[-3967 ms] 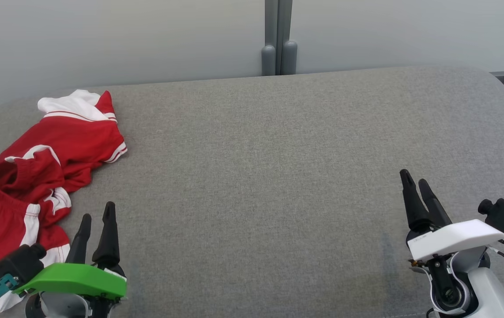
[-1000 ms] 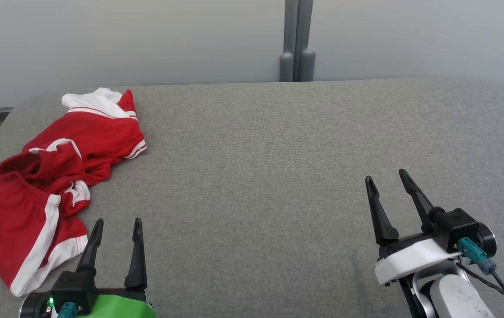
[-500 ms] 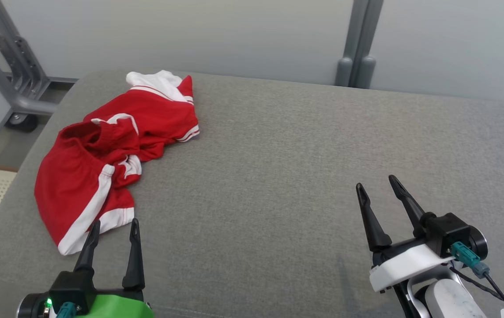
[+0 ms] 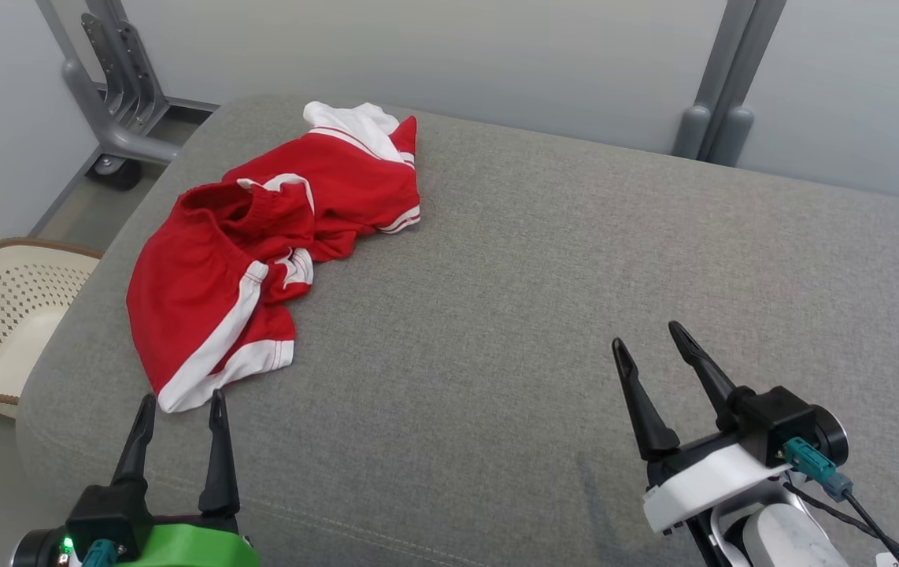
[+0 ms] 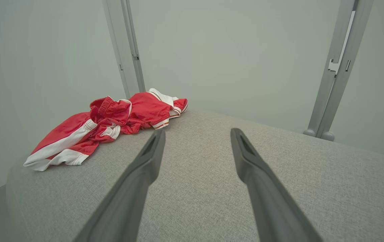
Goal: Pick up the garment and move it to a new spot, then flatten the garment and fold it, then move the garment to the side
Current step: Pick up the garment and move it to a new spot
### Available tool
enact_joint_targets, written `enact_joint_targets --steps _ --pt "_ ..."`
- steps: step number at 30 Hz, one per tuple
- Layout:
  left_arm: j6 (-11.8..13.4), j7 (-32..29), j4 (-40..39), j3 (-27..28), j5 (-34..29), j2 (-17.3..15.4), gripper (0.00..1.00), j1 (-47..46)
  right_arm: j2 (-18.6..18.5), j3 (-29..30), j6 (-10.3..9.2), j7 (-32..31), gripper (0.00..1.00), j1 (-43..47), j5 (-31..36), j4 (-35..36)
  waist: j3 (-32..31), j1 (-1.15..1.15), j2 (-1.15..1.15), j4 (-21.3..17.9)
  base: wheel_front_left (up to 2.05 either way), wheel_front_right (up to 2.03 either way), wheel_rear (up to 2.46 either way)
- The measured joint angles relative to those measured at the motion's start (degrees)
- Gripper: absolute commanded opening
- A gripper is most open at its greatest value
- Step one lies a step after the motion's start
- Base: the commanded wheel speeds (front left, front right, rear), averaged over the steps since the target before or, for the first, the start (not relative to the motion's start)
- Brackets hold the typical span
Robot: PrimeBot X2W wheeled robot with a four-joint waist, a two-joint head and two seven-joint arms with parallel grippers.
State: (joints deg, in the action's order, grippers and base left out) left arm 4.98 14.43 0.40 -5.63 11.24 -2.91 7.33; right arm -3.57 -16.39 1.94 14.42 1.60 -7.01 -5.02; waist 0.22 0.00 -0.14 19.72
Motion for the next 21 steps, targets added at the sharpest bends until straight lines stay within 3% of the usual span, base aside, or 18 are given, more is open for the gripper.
enact_joint_targets --steps 9,21 --pt "0.01 0.00 0.79 1.29 0.77 0.03 1.00 -0.65 -0.08 0.09 0.07 0.00 1.00 -1.31 0.53 -0.03 1.90 0.00 0.00 -2.07 0.00 0.00 0.00" --pt "0.00 -3.91 5.94 5.25 2.31 -3.18 1.00 -14.25 -2.08 0.25 0.76 0.01 1.00 -5.62 2.58 1.25 5.96 0.00 0.00 -5.12 0.00 0.00 0.00"
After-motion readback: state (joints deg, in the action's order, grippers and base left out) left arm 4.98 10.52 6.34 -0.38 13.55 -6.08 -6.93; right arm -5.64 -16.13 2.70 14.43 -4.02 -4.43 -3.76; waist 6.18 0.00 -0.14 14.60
